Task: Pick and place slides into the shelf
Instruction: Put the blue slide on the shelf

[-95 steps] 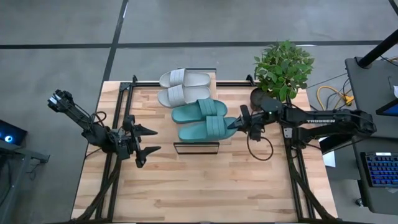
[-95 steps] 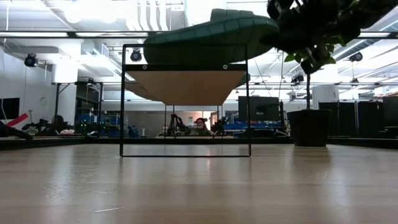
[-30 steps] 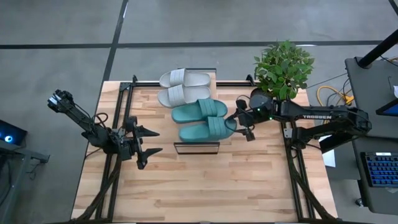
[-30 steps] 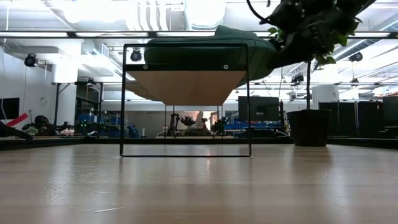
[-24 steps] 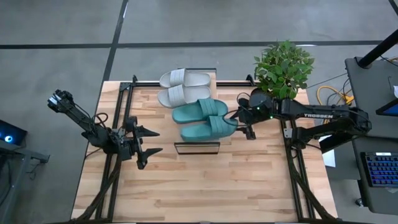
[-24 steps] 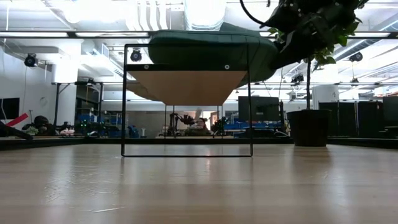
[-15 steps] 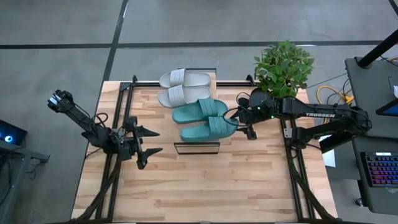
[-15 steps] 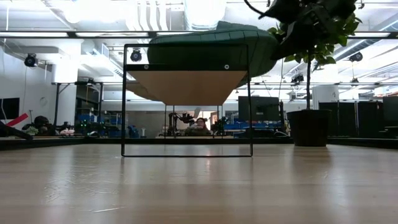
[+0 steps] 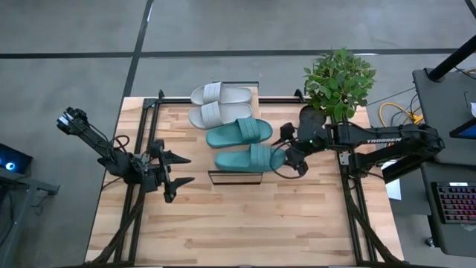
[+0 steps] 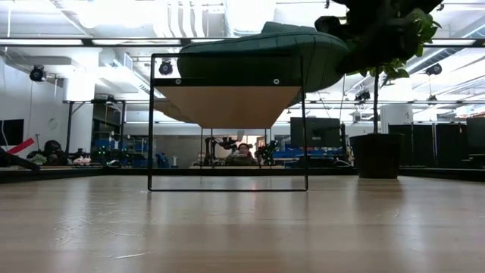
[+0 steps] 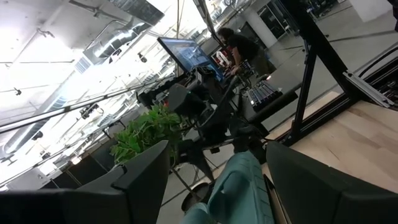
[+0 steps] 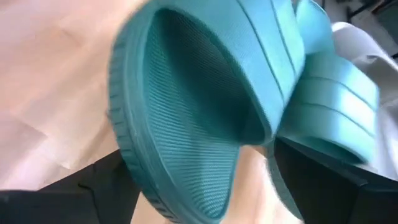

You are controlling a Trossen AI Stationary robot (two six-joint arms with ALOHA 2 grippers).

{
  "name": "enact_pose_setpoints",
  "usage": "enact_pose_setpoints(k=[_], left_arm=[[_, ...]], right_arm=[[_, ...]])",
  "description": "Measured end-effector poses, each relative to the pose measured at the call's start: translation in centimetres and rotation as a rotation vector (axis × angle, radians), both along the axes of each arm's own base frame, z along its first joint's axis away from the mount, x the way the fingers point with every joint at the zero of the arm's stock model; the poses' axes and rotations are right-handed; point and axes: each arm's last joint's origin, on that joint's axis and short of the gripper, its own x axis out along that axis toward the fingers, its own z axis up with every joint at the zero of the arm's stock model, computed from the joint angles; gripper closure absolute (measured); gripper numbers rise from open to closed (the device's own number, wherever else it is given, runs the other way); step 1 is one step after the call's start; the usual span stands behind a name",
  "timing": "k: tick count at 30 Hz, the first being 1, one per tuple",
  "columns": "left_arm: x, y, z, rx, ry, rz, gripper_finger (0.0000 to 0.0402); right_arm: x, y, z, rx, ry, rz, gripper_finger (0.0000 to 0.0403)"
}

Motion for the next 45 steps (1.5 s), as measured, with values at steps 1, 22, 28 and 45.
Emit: enact_pose_setpoints(k=[1, 22, 28, 45], left_arm=[[0.0, 0.0, 0.0, 0.0, 0.001, 0.0, 0.015], [0.0, 0.0, -0.1, -0.015, 0.009, -0.003, 0.015], [0.0, 0.0, -0.1, -0.016, 0.009, -0.004, 0.015], [0.0, 0.0, -0.2, -0.017, 0.009, -0.003, 0.015]], right_arm=[[0.0, 0.0, 0.0, -0.015, 0.0, 0.003, 0.0062], [0.0, 0.6, 2.2, 0.147, -0.036, 0.149, 0.0048], [-0.1, 0.6, 2.7, 0.136, -0.079, 0.182, 0.0049], [1.5, 0.5, 2.9, 0.031, -0.186, 0.189, 0.0076]])
